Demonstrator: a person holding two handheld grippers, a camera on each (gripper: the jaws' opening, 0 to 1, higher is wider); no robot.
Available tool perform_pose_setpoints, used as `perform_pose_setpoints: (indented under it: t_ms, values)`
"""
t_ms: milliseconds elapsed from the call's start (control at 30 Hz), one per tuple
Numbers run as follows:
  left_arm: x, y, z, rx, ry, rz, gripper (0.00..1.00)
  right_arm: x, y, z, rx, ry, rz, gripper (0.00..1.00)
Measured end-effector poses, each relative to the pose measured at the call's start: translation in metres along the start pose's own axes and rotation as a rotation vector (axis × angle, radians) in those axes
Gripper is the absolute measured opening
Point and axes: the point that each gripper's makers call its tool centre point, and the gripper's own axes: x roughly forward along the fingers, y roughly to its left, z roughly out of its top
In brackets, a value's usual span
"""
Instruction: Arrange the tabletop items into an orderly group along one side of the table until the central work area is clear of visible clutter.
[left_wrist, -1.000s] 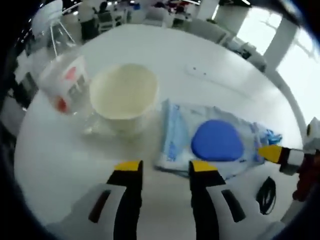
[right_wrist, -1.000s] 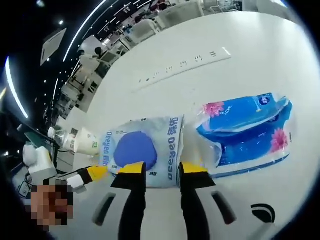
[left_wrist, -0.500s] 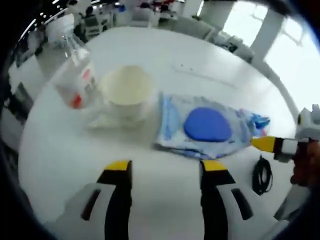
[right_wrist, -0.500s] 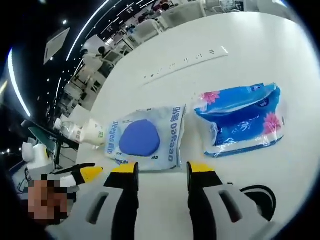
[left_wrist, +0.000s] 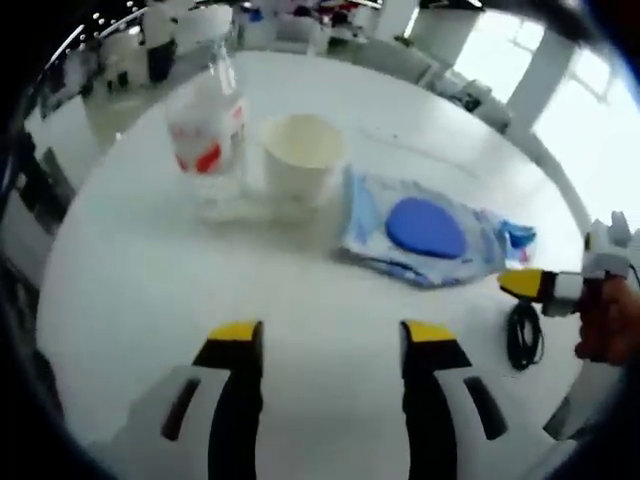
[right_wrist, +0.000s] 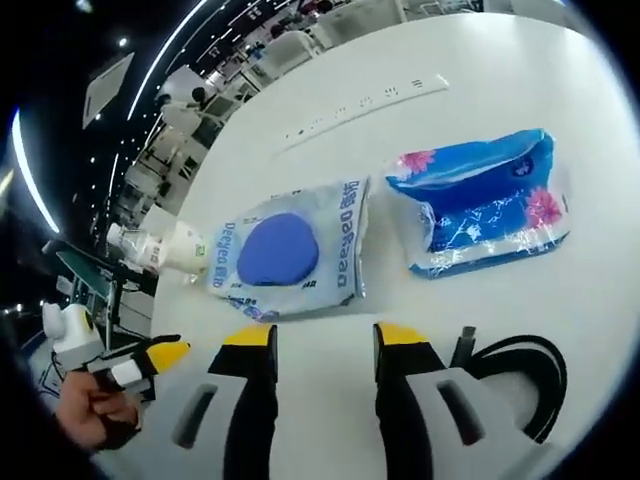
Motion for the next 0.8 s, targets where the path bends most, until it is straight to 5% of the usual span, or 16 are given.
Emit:
perform_pose_setpoints:
  t_ms: [433, 567, 800]
  values:
    - [-0.022, -0.011, -0.006, 0.099, -0.009, -0.063, 0.59, -0.001, -0.01, 0.011, 0.017, -0.013, -0.011, 0.36]
    - [-0.037, -0.016, -0.01, 0.203, -0.033, -0.072, 0.59, -0.002, -0.01, 0.012, 0.017, -0.009, -0.01, 0.36]
    - [-0.063, -0.044, -0.022, 0.243, -0.032, -0.241, 0.66, 0.003, -0.007, 0.015, 0.036, -0.004, 0.011, 0.33]
